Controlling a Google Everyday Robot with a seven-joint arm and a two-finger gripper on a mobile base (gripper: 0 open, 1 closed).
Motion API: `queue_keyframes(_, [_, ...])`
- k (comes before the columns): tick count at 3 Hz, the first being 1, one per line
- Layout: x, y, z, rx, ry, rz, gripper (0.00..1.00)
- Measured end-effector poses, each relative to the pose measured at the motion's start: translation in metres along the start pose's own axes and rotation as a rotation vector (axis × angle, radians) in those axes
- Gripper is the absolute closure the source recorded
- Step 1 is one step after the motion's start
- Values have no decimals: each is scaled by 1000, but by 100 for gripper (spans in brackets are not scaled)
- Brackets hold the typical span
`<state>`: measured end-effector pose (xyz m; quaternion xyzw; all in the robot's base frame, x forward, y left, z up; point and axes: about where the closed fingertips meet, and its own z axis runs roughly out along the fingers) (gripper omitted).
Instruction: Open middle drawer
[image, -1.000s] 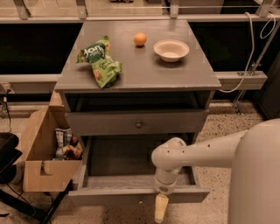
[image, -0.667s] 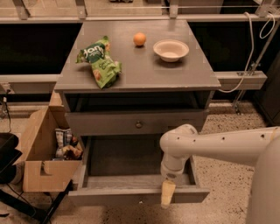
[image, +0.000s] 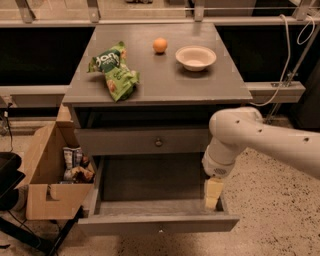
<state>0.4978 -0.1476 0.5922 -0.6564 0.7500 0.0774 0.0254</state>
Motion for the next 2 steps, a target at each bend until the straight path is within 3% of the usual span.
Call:
queue_keyframes(1, [7,40,-86,37,2,-64,0])
queue_keyframes(2, [12,98,-157,91,37,-129,0])
